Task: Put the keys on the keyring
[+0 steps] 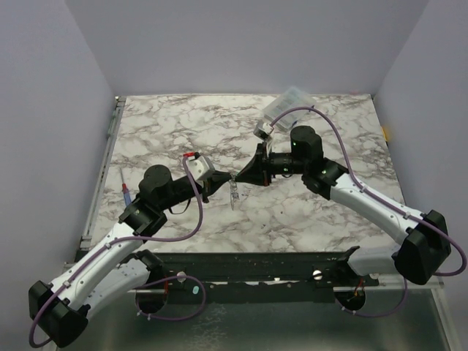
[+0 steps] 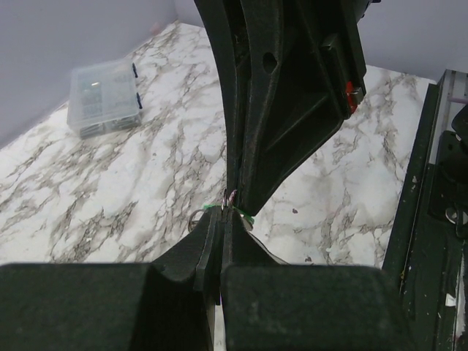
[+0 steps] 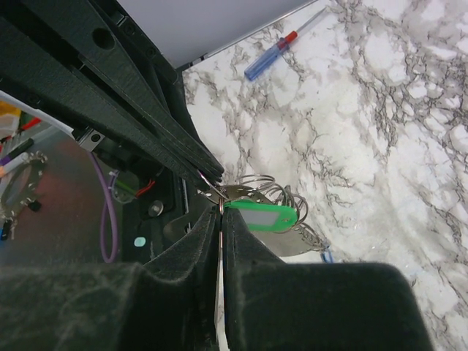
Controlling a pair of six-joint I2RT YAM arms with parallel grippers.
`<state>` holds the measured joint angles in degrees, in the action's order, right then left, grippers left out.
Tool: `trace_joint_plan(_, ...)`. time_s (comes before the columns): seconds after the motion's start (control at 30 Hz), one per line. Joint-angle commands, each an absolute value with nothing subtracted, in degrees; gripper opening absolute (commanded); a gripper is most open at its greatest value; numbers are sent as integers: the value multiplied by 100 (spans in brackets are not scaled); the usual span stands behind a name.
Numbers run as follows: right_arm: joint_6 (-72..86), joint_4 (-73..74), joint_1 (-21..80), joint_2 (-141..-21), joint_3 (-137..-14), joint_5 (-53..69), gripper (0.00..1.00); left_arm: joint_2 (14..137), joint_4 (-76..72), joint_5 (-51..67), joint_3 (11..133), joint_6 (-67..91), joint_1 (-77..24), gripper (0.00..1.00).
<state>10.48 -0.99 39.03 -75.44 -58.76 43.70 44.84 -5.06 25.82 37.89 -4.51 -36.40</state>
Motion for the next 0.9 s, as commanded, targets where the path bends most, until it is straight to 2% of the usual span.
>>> trace_joint_plan(0.0, 1094, -305, 3913, -7426, -5807, 4529, 12, 4349, -846, 2728, 3771, -431, -3656, 0)
trace_joint_plan(0.33, 957, -302, 3917, -7227, -5718, 4478, 43, 4352, -847, 2782, 3770, -461, -3656, 0)
trace_joint_plan(0.57, 707, -503, 3916, -6791, -5396, 4443, 62, 4332, -854, 2849, 3762, -481, -3661, 0)
trace_joint_plan(0.77, 308, -1018, 3919, -6317, -4903, 3911, 70, 4397, -923, 3138, 3772, -410, -3655, 0)
trace_joint_plan(0.87, 172, -1300, 3920, -6224, -4688, 3844, 77, 4422, -989, 3212, 3753, -387, -3658, 0)
